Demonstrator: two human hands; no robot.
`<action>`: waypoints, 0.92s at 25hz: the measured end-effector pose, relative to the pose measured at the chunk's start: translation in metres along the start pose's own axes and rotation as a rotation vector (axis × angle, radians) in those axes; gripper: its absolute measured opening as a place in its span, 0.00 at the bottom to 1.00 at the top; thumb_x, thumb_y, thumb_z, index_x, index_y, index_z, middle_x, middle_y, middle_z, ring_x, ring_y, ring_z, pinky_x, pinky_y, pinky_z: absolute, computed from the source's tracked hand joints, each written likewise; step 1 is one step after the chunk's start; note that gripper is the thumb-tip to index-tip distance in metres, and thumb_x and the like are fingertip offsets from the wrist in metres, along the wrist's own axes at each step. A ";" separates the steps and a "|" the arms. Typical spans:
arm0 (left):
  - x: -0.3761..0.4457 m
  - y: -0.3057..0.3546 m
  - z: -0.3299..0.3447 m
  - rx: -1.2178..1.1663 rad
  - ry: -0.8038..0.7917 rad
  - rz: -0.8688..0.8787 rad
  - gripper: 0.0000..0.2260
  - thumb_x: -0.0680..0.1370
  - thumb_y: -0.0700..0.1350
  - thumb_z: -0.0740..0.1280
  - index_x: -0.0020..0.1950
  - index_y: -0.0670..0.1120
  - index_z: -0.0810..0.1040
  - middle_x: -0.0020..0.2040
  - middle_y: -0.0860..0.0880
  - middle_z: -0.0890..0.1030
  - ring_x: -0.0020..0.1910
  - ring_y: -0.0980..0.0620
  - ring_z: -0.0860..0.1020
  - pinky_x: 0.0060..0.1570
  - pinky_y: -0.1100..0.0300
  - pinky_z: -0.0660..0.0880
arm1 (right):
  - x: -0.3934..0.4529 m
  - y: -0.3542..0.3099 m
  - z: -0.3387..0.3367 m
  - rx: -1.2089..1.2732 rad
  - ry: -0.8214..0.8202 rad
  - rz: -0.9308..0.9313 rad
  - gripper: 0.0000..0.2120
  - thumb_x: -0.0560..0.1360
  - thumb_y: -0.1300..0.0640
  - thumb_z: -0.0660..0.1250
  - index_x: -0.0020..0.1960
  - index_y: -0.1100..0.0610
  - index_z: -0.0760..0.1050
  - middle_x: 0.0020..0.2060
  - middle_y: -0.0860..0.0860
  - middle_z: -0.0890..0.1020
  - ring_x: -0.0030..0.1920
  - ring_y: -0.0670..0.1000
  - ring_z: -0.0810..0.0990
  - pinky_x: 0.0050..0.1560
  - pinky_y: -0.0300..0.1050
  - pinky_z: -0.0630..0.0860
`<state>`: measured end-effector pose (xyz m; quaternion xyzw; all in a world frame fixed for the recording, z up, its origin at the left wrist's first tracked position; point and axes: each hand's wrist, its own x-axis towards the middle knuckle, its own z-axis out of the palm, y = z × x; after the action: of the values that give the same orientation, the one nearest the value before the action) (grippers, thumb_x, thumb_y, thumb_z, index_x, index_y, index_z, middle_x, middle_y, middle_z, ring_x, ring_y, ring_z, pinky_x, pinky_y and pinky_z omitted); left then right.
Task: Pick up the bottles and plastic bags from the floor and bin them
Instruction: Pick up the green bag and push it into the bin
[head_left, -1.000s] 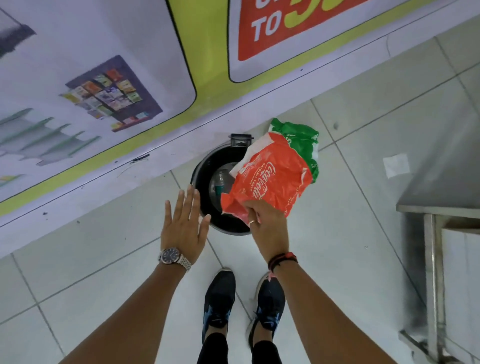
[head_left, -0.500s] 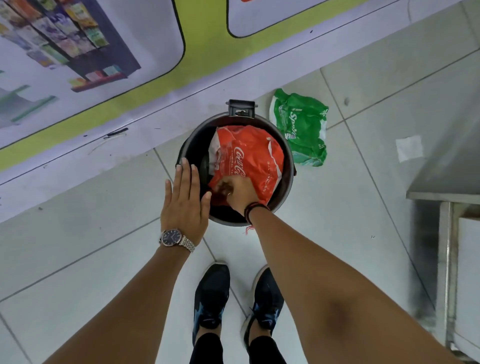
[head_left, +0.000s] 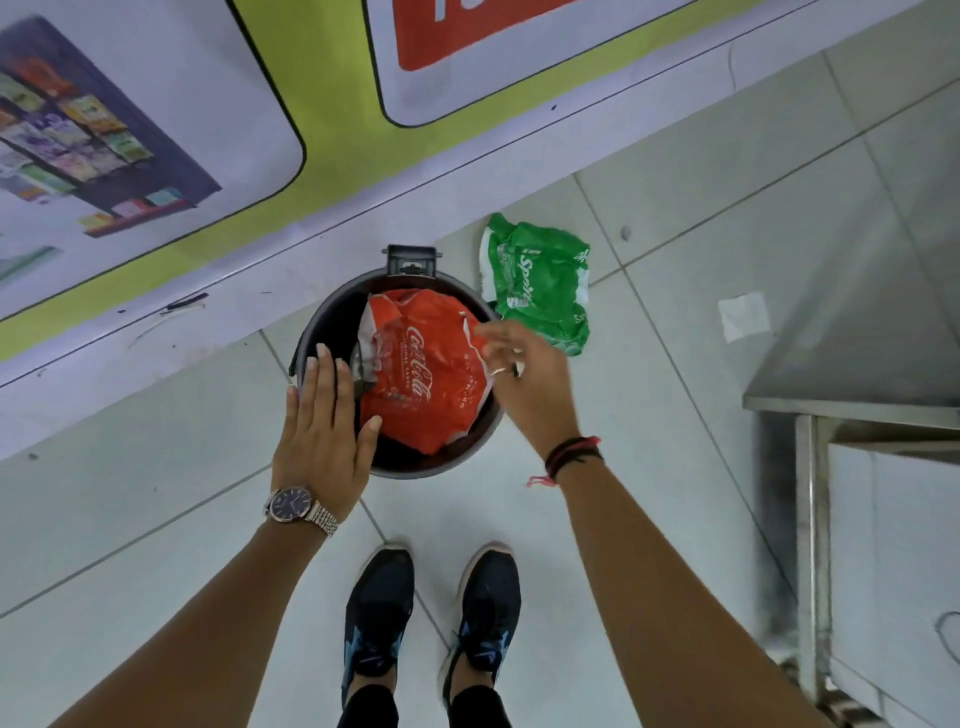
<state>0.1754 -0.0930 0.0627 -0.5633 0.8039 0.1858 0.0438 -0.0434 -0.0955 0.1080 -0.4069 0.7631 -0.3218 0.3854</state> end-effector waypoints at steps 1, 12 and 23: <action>0.002 0.004 -0.003 0.008 0.002 0.026 0.30 0.79 0.55 0.48 0.74 0.35 0.56 0.75 0.35 0.56 0.74 0.38 0.57 0.71 0.42 0.57 | 0.007 0.005 -0.016 -0.079 0.075 0.005 0.13 0.73 0.69 0.62 0.53 0.57 0.79 0.52 0.53 0.83 0.49 0.50 0.81 0.52 0.39 0.76; 0.014 -0.018 0.034 0.130 -0.012 -0.010 0.30 0.79 0.55 0.47 0.75 0.36 0.55 0.76 0.37 0.53 0.75 0.41 0.53 0.72 0.42 0.51 | 0.089 0.120 0.002 -0.868 -0.360 0.200 0.21 0.73 0.60 0.67 0.65 0.55 0.71 0.76 0.62 0.50 0.76 0.62 0.47 0.75 0.61 0.49; 0.016 -0.017 0.049 0.024 0.128 -0.032 0.28 0.80 0.52 0.49 0.75 0.35 0.55 0.76 0.37 0.52 0.76 0.43 0.48 0.74 0.48 0.46 | 0.127 0.147 0.014 -1.028 -0.348 0.180 0.16 0.75 0.64 0.63 0.62 0.62 0.70 0.72 0.57 0.65 0.75 0.59 0.56 0.72 0.67 0.49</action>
<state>0.1785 -0.0949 0.0086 -0.5863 0.7981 0.1388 0.0019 -0.1333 -0.1403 -0.0590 -0.5233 0.7788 0.1984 0.2833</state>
